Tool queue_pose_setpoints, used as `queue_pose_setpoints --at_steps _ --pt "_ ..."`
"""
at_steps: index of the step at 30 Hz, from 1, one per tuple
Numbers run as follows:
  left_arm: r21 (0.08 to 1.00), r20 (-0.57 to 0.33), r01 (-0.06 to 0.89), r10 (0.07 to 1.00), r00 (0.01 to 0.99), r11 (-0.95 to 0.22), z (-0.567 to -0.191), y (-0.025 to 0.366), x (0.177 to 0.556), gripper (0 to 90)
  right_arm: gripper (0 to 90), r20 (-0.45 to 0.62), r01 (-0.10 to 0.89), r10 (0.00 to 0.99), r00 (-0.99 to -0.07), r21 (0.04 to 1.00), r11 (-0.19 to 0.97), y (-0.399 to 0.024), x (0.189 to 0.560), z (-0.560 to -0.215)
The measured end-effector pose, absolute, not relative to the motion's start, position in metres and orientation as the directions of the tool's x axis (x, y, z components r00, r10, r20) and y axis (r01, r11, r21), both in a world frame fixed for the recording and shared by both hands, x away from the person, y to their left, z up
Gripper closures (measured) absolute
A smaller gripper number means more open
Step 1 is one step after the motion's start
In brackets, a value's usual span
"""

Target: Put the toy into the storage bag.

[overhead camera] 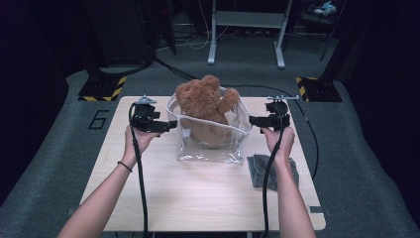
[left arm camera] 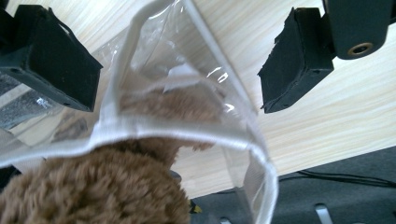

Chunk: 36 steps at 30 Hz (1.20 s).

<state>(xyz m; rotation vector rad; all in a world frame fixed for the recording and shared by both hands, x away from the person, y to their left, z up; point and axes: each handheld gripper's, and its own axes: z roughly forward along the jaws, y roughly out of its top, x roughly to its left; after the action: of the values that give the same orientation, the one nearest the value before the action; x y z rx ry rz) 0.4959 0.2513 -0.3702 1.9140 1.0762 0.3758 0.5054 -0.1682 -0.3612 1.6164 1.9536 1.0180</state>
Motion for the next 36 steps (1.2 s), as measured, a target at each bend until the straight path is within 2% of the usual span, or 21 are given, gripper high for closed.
queue_pose_setpoints --at_steps 5,17,27,36 --pt "0.821 -0.145 0.530 0.819 0.556 -0.214 -0.379 0.267 0.482 9.9 10.9 0.143 0.629 0.943 -0.301 0.773 0.084 -0.175 0.484 -0.357" --pt "0.805 -0.133 0.558 0.854 0.503 -0.203 -0.405 0.303 0.451 6.6 6.4 0.109 0.575 0.934 -0.340 0.810 0.115 -0.199 0.433 -0.365" --pt "0.770 -0.142 0.606 0.872 0.469 -0.201 -0.447 0.325 0.424 5.1 3.8 0.081 0.609 0.943 -0.321 0.781 0.141 -0.215 0.395 -0.419" --pt "0.735 -0.101 0.633 0.884 0.457 -0.243 -0.484 0.334 0.404 3.2 2.4 0.102 0.656 0.954 -0.283 0.746 0.115 -0.230 0.370 -0.477"
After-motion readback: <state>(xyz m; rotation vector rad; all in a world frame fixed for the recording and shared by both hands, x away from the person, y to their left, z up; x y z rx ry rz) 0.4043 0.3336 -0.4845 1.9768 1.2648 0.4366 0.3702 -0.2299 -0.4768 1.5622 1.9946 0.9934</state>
